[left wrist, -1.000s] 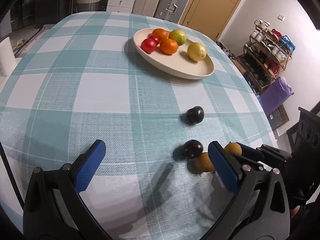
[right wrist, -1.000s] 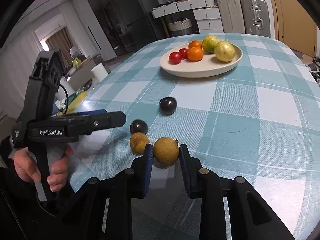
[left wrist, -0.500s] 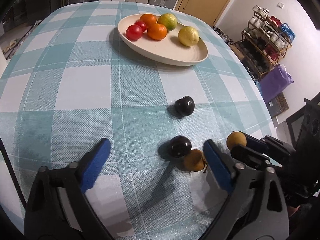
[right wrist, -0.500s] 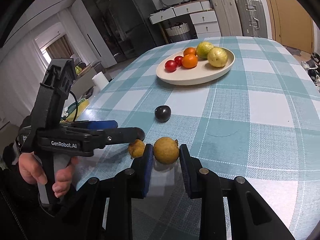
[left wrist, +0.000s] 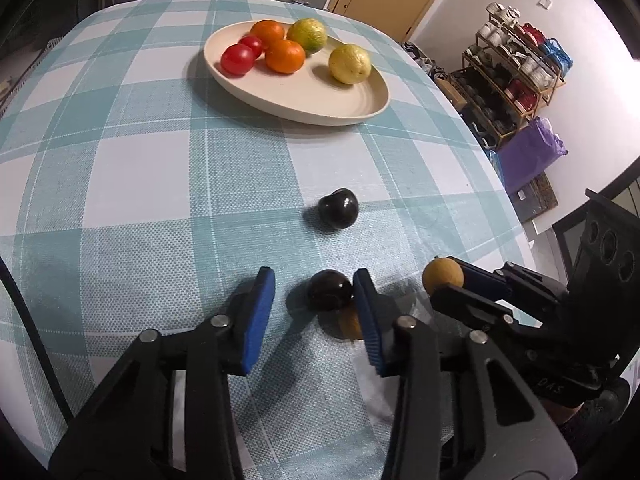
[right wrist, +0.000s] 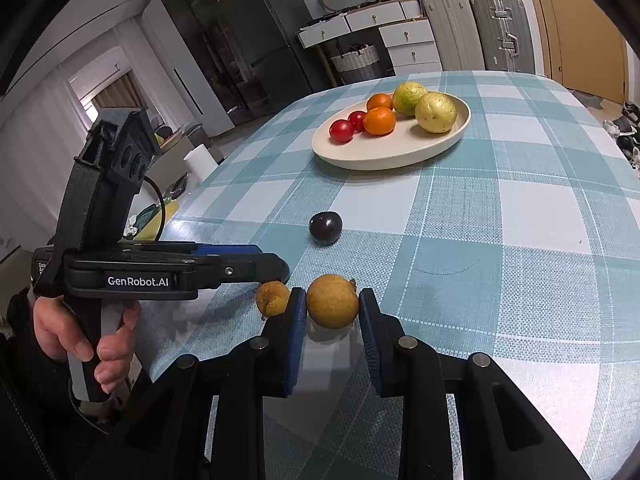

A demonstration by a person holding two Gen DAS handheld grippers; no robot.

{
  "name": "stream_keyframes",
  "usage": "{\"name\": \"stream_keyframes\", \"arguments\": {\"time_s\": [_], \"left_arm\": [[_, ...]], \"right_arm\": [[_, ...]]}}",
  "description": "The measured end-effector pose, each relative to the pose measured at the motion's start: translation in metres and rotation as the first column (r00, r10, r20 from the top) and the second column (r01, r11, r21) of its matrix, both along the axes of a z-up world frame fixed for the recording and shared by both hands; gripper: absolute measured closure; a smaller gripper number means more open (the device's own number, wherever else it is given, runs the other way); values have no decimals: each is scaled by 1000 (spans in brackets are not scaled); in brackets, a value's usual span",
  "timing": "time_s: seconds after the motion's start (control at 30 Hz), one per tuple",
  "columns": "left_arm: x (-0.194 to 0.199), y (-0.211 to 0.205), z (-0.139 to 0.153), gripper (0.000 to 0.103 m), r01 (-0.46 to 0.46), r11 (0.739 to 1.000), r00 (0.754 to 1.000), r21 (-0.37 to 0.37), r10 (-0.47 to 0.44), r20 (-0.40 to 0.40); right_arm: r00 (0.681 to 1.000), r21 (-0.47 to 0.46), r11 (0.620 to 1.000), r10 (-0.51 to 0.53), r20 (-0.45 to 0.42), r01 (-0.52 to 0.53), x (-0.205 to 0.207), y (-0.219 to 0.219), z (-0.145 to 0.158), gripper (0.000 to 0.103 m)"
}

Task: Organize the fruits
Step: 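Close the left tool on the dark purple plum, then carry the plum with the left tool while the right tool carries the brown fruit to the plate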

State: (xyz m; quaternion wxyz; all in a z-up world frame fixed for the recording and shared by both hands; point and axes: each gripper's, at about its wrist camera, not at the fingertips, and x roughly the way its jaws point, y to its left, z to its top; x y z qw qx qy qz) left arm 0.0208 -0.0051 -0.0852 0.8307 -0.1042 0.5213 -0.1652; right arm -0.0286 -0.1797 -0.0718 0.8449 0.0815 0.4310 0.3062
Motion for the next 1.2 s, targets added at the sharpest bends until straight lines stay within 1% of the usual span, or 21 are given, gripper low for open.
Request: {"name": "stream_keyframes", "arguments": {"time_s": [0.07, 0.17, 0.57, 0.7, 0.87, 0.97, 1.2], "left_arm": [[0, -2, 1, 76, 13, 1000, 1000, -8, -13, -2], [3, -3, -2, 81, 20, 999, 999, -34, -21, -28], [4, 3, -3, 82, 0, 997, 999, -78, -4, -46], [5, 5, -3, 82, -9, 997, 999, -77, 5, -46], [9, 13, -1, 82, -26, 996, 999, -83, 23, -44], [11, 20, -1, 82, -39, 994, 998, -103, 34, -47], [22, 30, 11, 82, -56, 990, 998, -128, 53, -28]], "right_arm": [[1000, 2, 1000, 2, -1, -2, 0, 0, 0, 76], [1000, 8, 1000, 0, -4, 0, 0, -1, -1, 76], [1000, 33, 999, -14, 10, 14, -1, -9, 2, 76], [1000, 36, 999, -16, 15, 16, 0, -9, 4, 76], [1000, 43, 999, -11, 11, 10, 3, -6, 3, 76], [1000, 43, 999, -5, 5, 4, 6, -3, 2, 76], [1000, 59, 998, 10, 14, -11, 16, 3, 9, 76]]}}
